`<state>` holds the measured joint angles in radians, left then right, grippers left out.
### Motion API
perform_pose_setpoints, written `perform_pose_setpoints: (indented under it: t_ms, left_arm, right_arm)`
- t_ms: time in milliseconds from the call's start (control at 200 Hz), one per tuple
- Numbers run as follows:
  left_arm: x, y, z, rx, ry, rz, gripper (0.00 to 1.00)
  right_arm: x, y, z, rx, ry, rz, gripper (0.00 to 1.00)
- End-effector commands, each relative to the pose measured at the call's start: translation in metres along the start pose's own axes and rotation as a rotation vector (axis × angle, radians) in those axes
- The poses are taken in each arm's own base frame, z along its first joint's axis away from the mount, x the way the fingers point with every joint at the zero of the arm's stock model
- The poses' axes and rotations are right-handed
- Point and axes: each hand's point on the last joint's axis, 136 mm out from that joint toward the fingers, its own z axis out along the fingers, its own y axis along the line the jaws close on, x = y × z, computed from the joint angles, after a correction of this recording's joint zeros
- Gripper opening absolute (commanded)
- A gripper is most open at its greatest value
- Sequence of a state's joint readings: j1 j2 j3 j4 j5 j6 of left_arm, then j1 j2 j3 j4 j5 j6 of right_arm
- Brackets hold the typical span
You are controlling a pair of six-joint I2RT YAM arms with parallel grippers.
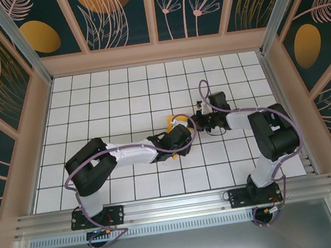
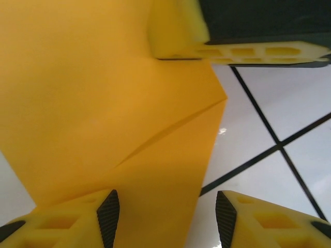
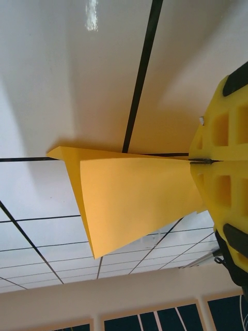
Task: Fold a paper plane with a square sheet of paper (fold left side to right side)
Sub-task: Fold the wing for the fifth time at the center of the table.
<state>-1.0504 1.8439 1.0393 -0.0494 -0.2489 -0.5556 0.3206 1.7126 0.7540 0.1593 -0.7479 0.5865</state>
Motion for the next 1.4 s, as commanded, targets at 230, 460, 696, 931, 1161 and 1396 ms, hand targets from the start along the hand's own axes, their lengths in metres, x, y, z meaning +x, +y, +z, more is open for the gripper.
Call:
perform_pose_setpoints:
  t_ms: [230, 460, 696, 931, 1161, 1396]
  left_arm:
    - [0.006, 0.015, 0.004, -0.087, 0.006, -0.008, 0.52]
    - [0.017, 0.02, 0.007, -0.097, 0.029, -0.008, 0.48]
    - [0.027, 0.026, 0.01, -0.119, 0.051, -0.011, 0.42]
    - [0.023, 0.026, 0.007, -0.115, 0.036, -0.017, 0.31]
    - [0.023, 0.024, 0.008, -0.107, 0.037, -0.017, 0.21]
    - [0.013, 0.013, 0.003, -0.057, 0.016, -0.029, 0.13]
  right_arm:
    - [-0.004, 0.0, 0.006, 0.025, 0.015, 0.005, 0.0]
    - [-0.005, 0.0, 0.007, 0.034, 0.017, 0.008, 0.0]
    - [-0.005, -0.002, 0.009, 0.042, 0.023, 0.013, 0.0]
    - [-0.006, 0.001, 0.009, 0.037, 0.026, 0.008, 0.02]
    - [-0.009, 0.004, 0.006, 0.046, 0.021, -0.012, 0.08]
    - [-0.029, 0.006, -0.031, 0.092, -0.114, -0.054, 0.43]
